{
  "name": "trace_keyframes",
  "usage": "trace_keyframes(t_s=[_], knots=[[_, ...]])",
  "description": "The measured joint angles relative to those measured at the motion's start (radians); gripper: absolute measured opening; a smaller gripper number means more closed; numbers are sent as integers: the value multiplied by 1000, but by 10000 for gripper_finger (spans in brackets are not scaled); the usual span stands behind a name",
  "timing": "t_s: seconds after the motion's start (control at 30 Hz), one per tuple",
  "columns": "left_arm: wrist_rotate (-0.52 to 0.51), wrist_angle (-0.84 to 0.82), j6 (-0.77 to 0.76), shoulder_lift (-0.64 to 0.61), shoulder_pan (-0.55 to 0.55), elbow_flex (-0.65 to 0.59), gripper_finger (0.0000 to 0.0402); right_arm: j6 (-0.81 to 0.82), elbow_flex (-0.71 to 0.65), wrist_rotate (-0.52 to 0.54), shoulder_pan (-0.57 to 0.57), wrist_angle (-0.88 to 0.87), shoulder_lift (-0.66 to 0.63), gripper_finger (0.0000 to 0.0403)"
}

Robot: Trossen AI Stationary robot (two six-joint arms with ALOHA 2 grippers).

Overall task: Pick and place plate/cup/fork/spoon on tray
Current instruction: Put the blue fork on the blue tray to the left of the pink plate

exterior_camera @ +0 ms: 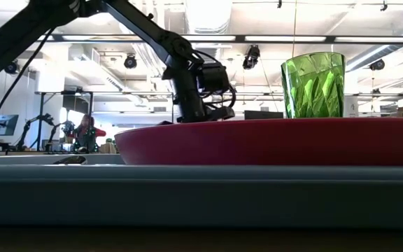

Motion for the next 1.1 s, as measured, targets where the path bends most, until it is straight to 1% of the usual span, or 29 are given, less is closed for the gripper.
trace_keyframes(t_s=[0.13,0.23,0.53,0.83,0.93,1.1], knots=[[10,47,-13,-8,1,2,144,0,0,0,0,0,0,79],[11,48,-14,-8,4,-5,144,3,0,0,0,0,0,79],[7,-12,-16,-12,4,-30,144,3,0,0,0,-2,0,79],[-12,-12,-23,-12,4,-31,144,2,0,0,0,-2,0,79],[-19,-5,-57,-12,4,-42,137,2,0,0,0,-2,0,79],[-19,27,-66,-19,5,-89,111,3,0,0,0,-3,0,79]])
